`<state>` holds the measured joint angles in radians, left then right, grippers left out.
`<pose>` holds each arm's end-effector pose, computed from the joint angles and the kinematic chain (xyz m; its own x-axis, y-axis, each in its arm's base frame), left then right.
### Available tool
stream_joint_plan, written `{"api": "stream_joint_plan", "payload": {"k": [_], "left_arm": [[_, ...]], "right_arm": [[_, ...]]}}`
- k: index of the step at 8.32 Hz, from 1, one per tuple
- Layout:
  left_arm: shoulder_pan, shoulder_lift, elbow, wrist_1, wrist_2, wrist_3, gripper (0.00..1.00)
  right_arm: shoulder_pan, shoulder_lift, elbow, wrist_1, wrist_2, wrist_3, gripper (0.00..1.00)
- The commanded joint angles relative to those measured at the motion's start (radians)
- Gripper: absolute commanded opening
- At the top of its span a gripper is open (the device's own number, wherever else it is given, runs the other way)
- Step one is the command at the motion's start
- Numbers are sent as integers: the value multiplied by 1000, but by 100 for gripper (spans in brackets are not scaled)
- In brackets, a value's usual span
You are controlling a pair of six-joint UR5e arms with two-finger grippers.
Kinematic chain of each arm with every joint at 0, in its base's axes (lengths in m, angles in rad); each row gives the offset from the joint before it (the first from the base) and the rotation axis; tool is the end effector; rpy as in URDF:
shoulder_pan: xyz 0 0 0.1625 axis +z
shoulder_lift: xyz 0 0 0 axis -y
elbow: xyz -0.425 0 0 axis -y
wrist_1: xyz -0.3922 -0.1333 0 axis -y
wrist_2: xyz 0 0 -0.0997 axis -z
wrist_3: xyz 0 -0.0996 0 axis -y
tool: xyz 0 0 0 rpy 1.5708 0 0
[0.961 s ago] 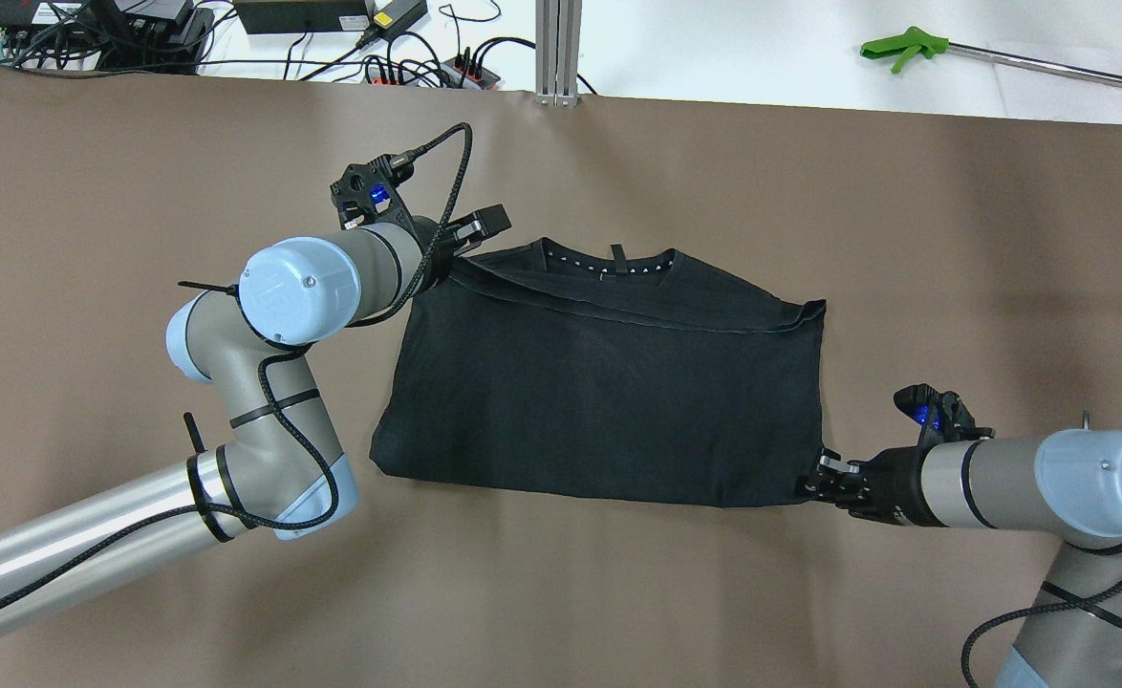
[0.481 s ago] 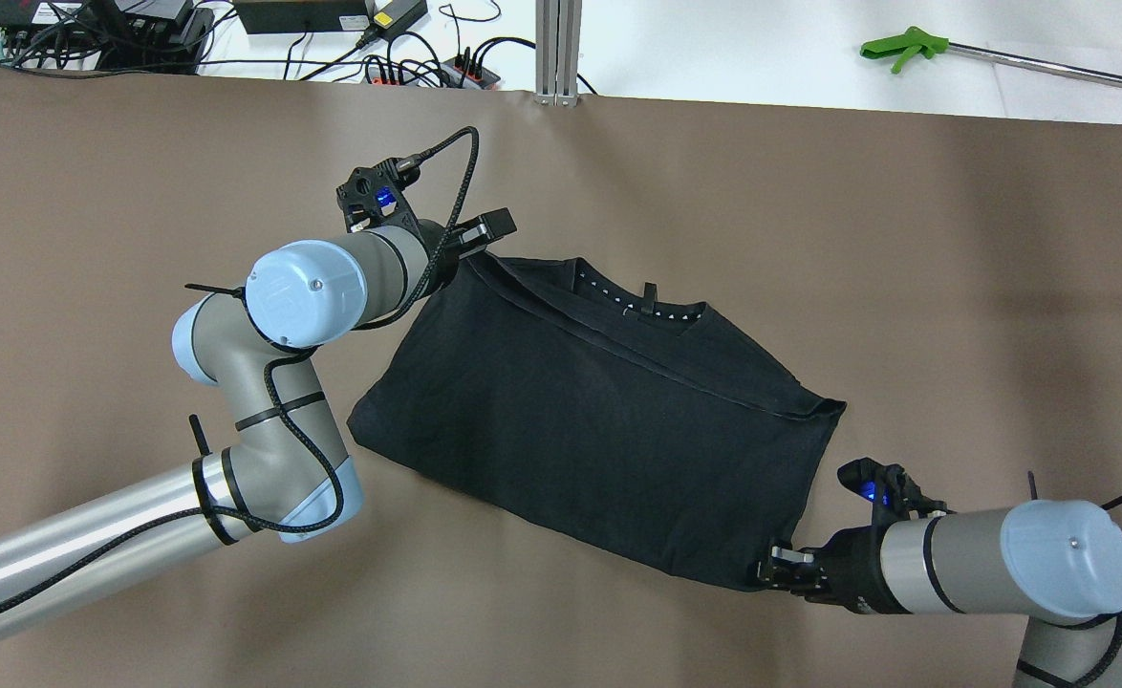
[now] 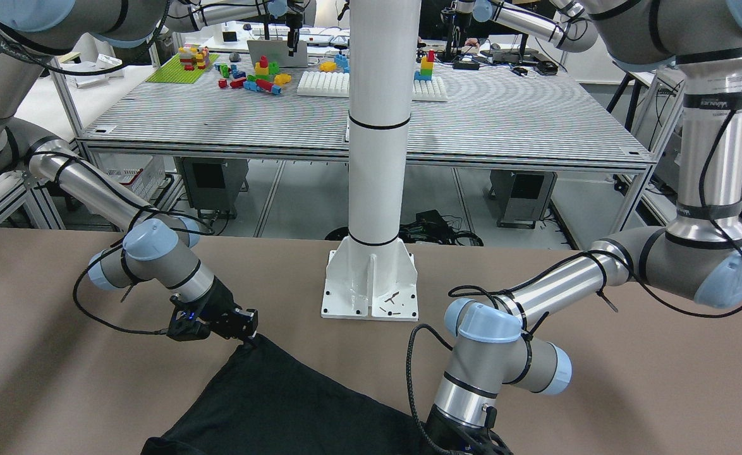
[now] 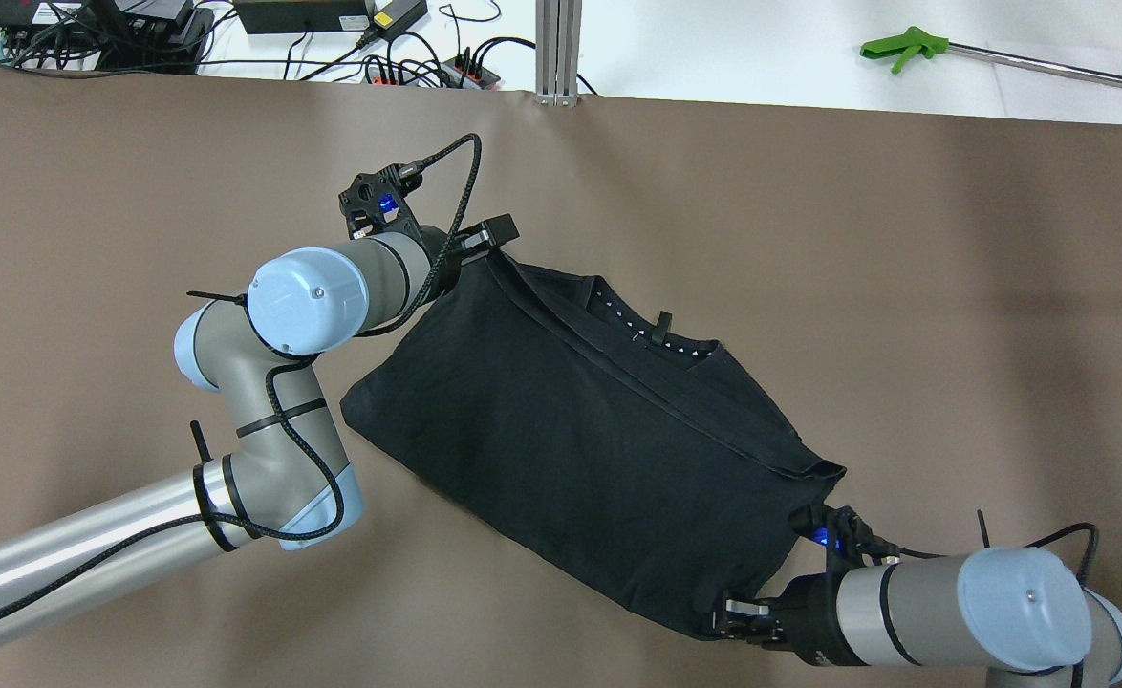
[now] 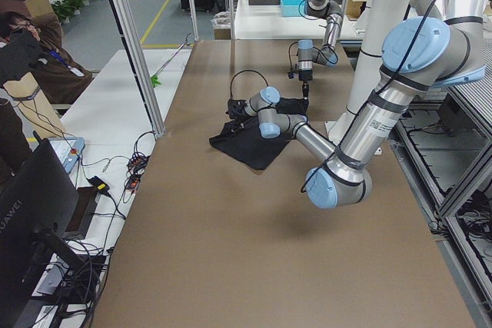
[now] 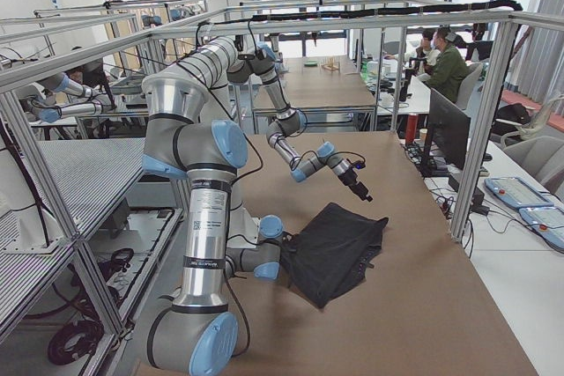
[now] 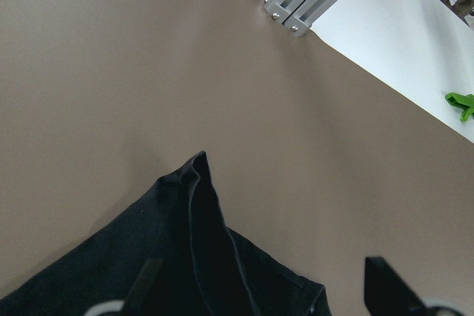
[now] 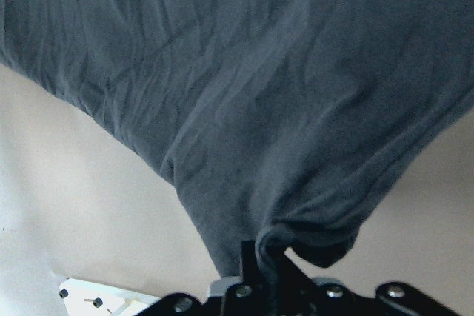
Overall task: Fold clothes
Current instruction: 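Drag the grasped corner away from the robot with the right gripper, rotating the shirt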
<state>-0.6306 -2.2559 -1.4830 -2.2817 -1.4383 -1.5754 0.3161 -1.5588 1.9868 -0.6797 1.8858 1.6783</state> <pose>0.4907 -0.5395 0.2004 0.2065 -0.1564 -0.9659 0.6885 0.7247 0.0298 -0.4229 -0.2461 0.3517 0.2342 0.1839 0.9546 -0.0357 0.9829 -0.1806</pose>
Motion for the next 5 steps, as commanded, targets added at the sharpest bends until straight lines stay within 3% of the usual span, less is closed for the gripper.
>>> {"api": "stream_joint_plan", "payload": {"k": [1, 2, 3, 5], "left_arm": [[-3, 3, 3, 2, 1, -5, 94], [-17, 7, 3, 4, -1, -9, 94], [-27, 31, 3, 2, -10, -11, 94], [-35, 56, -5, 33, -57, -11, 94]], "right_arm": [[-92, 87, 1, -10, -17, 3, 53], [-97, 109, 1, -67, -37, 1, 94], [-92, 108, 0, -75, -103, -12, 95], [-11, 112, -14, -83, -120, -18, 95]]}}
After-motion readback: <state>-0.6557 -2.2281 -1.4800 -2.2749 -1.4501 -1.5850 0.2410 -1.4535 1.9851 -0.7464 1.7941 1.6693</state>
